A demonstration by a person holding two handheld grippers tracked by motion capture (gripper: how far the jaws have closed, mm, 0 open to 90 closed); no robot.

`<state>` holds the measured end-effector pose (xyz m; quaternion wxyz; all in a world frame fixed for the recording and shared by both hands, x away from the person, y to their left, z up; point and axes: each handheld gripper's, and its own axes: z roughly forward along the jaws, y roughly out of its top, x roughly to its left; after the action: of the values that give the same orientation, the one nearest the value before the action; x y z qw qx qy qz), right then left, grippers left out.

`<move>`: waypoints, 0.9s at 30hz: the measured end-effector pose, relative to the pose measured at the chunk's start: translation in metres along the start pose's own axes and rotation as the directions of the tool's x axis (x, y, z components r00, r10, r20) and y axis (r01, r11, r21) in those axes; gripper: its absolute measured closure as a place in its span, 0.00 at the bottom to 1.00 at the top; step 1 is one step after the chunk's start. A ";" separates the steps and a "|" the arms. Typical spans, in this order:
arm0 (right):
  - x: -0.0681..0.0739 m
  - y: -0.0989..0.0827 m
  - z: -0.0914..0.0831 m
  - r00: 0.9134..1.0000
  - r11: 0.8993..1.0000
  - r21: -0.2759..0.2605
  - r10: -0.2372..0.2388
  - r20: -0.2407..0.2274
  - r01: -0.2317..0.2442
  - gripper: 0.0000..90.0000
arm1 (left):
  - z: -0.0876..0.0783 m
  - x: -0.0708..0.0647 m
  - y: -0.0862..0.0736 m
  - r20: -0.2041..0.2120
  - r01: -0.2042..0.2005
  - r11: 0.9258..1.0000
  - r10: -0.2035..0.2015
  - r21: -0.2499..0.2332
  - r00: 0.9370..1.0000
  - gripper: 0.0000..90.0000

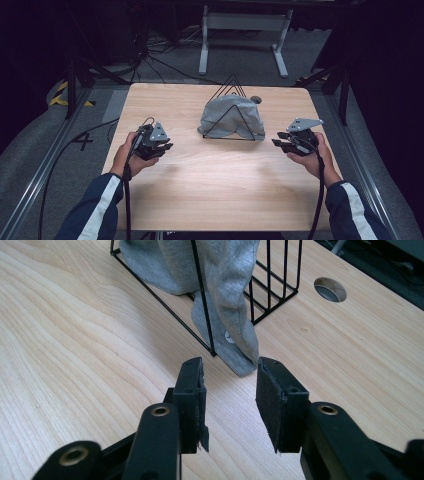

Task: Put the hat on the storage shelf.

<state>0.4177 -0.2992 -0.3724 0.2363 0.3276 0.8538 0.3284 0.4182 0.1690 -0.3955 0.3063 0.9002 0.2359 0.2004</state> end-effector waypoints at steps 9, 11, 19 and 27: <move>0.005 -0.019 -0.006 1.000 1.000 0.017 0.006 -0.015 -0.006 0.68 | -0.006 -0.004 -0.021 0.004 -0.010 1.000 0.010 0.029 1.000 0.81; 0.006 -0.025 -0.008 1.000 1.000 0.023 0.006 -0.011 -0.005 0.67 | -0.007 -0.007 -0.027 0.014 -0.015 0.999 0.015 0.038 1.000 0.80; 0.007 -0.050 -0.014 1.000 0.999 0.024 0.021 0.007 -0.021 0.58 | -0.006 -0.012 -0.050 0.027 0.007 0.998 -0.008 0.057 1.000 0.70; 0.012 -0.077 -0.019 1.000 0.999 0.030 0.024 0.008 -0.024 0.49 | -0.008 -0.020 -0.078 0.008 0.049 0.996 -0.050 0.081 0.999 0.51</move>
<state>0.3664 -0.3421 -0.4170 0.2306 0.3424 0.8538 0.3171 0.3745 0.2163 -0.4446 0.2759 0.9067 0.2645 0.1783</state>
